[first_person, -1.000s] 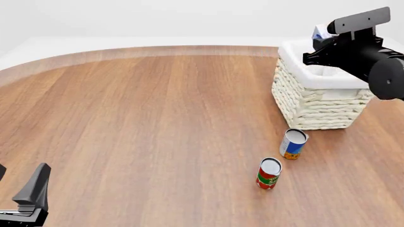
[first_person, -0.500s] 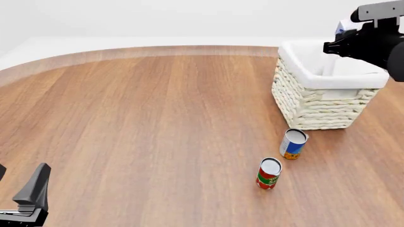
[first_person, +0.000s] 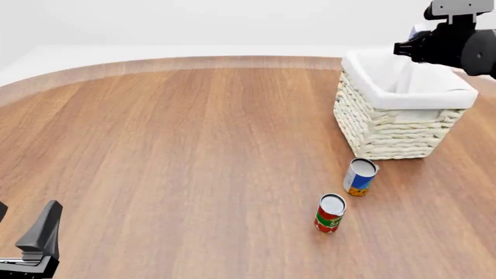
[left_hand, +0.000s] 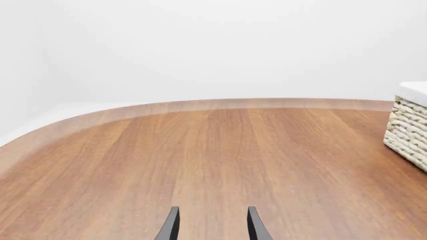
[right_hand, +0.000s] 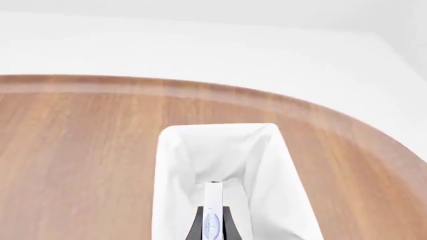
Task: Pick up the alphabet soup and the cream cheese box, and put them in the basket.
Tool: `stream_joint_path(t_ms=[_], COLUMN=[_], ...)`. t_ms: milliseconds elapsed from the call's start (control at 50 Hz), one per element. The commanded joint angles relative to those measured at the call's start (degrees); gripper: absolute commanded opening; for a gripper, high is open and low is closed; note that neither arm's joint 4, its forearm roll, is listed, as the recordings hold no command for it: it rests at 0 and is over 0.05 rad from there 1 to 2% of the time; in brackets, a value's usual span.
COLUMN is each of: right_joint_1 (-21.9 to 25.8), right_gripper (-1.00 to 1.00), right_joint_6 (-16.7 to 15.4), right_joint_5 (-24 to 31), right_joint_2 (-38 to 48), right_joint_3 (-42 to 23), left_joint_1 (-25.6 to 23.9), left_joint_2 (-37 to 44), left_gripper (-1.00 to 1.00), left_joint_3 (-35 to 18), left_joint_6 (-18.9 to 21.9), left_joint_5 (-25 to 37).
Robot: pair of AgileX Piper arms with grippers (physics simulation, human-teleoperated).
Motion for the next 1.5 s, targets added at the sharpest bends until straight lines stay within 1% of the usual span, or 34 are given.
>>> stream_joint_path(t_ms=[20,260,460,980,1080,1280,1380,1400,1420,1500], right_joint_1=[-1.1,-1.6,-2.0,-2.7,-2.9,-2.4,-2.6,-2.8,-2.9,-2.9], right_gripper=[-1.0,-1.0,-1.0,-1.0,-1.0,-1.0,-1.0,1.0,1.0,1.0], right_joint_6=[0.8,0.5,0.2,1.3,1.2,1.7,2.1,2.1,2.5,2.2], right_joint_5=[2.4,5.8,7.6,8.5,9.2,10.2,10.1,10.3,9.6,9.2], right_joint_2=[6.0,12.3,15.7,22.6,24.5,26.8,26.2,26.3,25.5,24.4], right_joint_3=[-7.0,-13.3,-15.8,-18.7,-20.7,-22.4,-22.3,-22.3,-21.6,-20.6], left_joint_1=[0.0,0.0,0.0,0.0,0.0,0.0,0.0,0.0,0.0,0.0], left_joint_2=[0.1,0.0,0.0,0.0,0.1,0.1,0.1,0.1,0.1,0.1], left_gripper=[1.0,1.0,1.0,1.0,1.0,1.0,1.0,1.0,1.0,1.0], left_joint_3=[0.0,0.0,0.0,0.0,0.0,0.0,0.0,0.0,0.0,0.0], left_joint_6=[0.0,0.0,0.0,0.0,0.0,0.0,0.0,0.0,0.0,0.0], left_joint_5=[0.0,0.0,-0.1,-0.1,-0.1,-0.1,-0.1,-0.1,-0.1,-0.1])
